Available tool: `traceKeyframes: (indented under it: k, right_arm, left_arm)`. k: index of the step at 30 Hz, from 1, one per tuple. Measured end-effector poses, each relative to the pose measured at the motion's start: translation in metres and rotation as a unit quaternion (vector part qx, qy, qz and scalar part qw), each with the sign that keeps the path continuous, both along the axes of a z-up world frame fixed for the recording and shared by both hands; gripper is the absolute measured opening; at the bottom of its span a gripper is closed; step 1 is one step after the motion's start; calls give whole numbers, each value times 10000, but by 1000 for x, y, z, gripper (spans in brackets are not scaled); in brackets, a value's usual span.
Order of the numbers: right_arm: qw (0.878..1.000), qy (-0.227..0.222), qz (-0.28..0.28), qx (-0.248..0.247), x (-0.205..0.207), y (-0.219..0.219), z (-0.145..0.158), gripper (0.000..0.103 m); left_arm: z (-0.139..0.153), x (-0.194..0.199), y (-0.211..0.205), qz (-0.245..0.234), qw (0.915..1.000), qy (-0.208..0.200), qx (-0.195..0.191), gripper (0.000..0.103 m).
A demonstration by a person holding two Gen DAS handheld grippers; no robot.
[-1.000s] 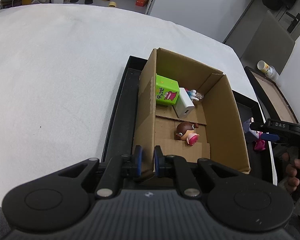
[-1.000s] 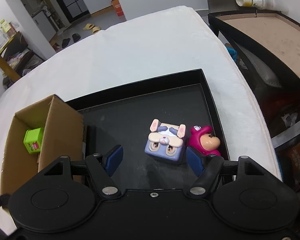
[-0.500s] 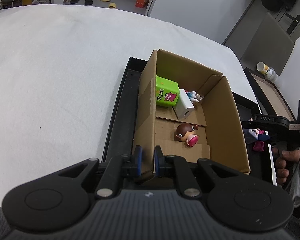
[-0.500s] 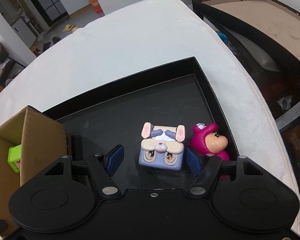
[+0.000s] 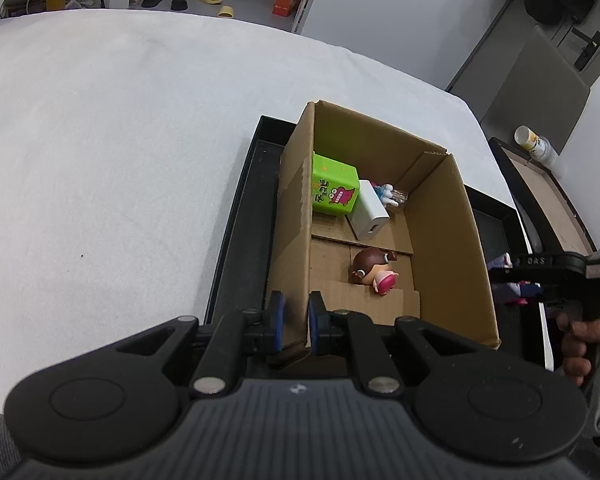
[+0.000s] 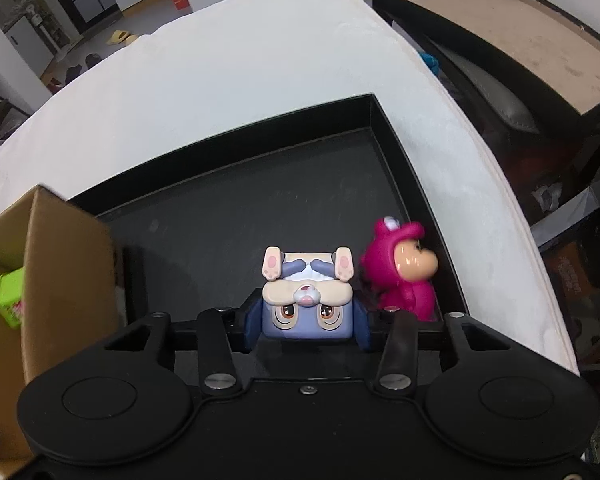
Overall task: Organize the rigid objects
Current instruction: 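Carry the bunny-face cube with the right gripper over the box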
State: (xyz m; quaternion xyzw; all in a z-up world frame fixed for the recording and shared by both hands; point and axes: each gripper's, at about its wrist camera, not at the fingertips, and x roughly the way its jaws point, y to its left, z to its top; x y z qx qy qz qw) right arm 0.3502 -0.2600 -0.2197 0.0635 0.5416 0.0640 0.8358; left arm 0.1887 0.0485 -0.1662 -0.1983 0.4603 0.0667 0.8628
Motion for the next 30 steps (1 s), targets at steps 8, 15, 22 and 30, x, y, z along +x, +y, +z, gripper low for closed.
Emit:
traceKeyframes:
  k: [8,15,22,30]
  right_arm:
    - [9998,38,120,159,-18,-3,13,43]
    - [9995,-86,229,215,-31,-3,32,43]
    - [9984,-383,274,304,-40,-4,59,43]
    - [9966,-683,235,385,-44,-5,88,43]
  left_arm:
    - [1,-2,0,14,10000,-24,11,12]
    - [3,-3,0,16,10000,-44,11,12]
    - [3,-4,1,11,10000,-27,-14,12]
    - [3,-5,0,0,10000,-41,-11,12]
